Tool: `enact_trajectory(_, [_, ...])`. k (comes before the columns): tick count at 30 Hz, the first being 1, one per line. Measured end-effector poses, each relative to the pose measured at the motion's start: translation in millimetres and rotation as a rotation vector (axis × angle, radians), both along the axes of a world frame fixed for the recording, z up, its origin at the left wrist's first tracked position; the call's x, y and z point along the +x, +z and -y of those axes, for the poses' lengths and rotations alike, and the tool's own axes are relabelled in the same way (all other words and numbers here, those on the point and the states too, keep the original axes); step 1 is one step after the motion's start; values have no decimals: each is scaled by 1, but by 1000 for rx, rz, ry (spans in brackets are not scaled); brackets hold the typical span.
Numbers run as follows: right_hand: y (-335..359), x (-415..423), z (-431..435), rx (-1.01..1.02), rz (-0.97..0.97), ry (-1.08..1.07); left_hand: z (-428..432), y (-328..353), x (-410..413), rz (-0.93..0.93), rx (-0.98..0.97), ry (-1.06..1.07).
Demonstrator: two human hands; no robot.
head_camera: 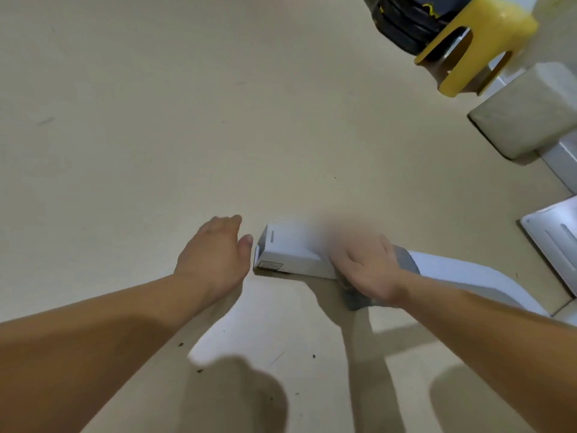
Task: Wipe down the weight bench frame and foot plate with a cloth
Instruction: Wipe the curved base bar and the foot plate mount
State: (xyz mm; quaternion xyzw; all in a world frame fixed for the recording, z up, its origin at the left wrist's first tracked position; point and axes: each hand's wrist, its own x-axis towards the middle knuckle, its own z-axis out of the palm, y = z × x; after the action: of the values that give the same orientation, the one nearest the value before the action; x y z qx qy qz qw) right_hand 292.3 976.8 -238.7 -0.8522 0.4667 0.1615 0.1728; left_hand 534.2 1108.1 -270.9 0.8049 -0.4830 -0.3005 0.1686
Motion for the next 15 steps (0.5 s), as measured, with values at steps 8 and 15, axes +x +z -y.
enact_trajectory(8, [-17,-85,6,-202,-5,-481,67,35,-100,58,-245,-462])
enact_trajectory(15, [-40,-131,24,-446,177,-220,79,12,-151,380,-30,-439])
